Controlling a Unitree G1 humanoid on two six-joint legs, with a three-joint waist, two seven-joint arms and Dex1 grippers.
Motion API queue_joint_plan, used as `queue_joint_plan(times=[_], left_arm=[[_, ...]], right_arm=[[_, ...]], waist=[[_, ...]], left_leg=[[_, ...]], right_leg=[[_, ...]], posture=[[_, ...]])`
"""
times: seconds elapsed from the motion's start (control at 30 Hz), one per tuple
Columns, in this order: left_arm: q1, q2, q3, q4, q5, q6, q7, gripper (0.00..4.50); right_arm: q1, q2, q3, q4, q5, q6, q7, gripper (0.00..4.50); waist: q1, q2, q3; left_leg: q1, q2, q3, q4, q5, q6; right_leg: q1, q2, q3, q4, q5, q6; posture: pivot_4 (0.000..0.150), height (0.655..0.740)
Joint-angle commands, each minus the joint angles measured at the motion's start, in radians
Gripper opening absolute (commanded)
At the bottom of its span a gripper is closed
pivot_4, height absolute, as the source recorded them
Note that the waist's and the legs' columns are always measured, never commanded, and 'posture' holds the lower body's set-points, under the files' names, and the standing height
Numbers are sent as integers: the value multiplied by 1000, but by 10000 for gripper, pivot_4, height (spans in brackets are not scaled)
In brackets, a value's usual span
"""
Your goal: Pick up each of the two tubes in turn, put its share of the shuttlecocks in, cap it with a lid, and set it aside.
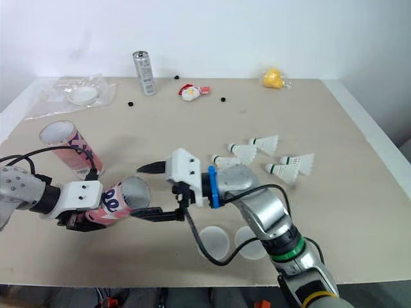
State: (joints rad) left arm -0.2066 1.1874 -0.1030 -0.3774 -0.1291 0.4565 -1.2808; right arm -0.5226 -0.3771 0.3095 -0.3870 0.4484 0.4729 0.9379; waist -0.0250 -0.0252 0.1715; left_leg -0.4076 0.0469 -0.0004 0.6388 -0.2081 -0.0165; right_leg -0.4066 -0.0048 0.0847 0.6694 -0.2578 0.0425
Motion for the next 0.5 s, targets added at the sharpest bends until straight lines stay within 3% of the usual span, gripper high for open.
queue_joint_plan(times=[0.03,0.27,0.4,0.5], left_arm=[[32,2,-8,-3,3,-3,-1,29350],[55,0,19,-4,-1,-13,16,29350],[56,-1,14,-1,4,-20,14,29350],[51,-4,10,-2,6,-20,13,29350]], right_arm=[[107,-37,-116,-101,17,12,-87,44151],[515,-91,-361,-175,-88,-93,-281,44151],[544,-68,-392,-132,-100,-115,-340,44151],[498,-51,-326,-44,-185,-107,-401,44151]], waist=[[1,0,0],[2,4,-2],[-9,5,-2],[-14,4,-2]], left_leg=[[0,0,0,-1,0,0],[0,0,1,-3,-1,0],[2,0,1,-3,-1,0],[3,0,1,-2,1,1]], right_leg=[[-1,0,0,0,0,0],[-1,0,1,0,-3,-1],[-1,1,1,0,-2,-5],[0,1,2,0,1,-6]], posture=[[1500,7400],[1500,7400],[1500,7400],[1500,7400]])
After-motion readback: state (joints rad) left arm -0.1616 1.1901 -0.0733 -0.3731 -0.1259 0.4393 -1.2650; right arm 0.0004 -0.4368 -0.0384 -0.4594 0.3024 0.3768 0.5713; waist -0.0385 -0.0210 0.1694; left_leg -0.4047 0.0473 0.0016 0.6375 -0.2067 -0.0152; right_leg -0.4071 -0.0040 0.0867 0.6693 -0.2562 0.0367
